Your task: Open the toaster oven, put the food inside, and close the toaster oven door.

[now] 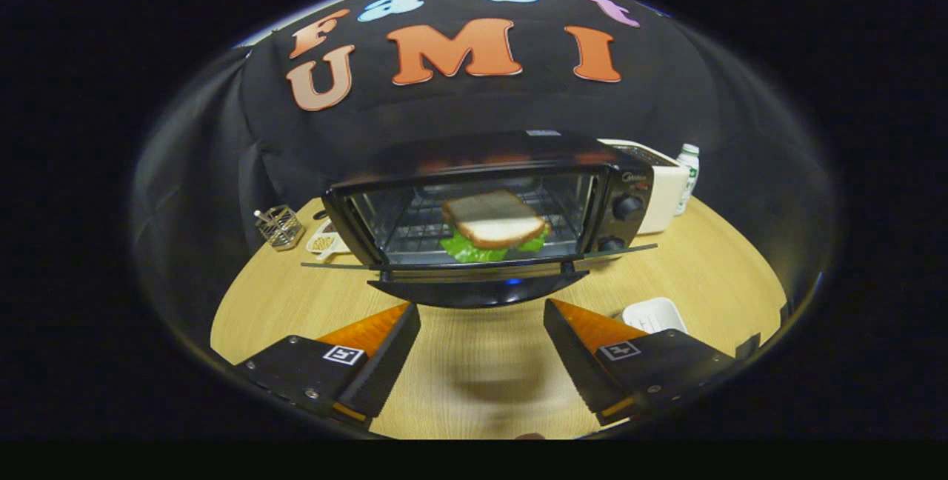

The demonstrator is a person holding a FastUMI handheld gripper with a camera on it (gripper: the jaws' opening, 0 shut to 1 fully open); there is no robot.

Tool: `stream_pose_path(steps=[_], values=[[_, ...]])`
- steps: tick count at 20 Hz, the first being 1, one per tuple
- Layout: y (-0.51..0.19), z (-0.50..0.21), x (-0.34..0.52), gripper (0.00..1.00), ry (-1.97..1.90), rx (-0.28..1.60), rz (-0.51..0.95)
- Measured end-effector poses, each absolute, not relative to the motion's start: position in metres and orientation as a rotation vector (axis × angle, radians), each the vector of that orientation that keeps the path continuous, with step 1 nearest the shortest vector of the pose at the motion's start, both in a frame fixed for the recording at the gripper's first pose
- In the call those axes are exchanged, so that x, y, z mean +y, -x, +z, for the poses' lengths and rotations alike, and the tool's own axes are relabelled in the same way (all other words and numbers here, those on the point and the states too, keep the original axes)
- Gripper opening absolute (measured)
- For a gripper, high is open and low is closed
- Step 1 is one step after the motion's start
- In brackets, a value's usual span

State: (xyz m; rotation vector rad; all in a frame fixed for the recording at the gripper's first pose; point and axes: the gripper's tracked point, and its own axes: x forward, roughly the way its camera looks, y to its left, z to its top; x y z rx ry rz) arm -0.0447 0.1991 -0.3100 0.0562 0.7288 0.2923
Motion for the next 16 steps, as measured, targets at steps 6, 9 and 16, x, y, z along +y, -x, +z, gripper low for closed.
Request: stream_pose_path(steps=[6,9,16], values=[[0.014,-0.301,0.204,0.99,-0.061,0.696,0.286],[0.004,-0.299,0.203,0.99,-0.065,0.686,0.286],[-0.02,-0.279,0.207,0.99,-0.079,0.625,0.29]])
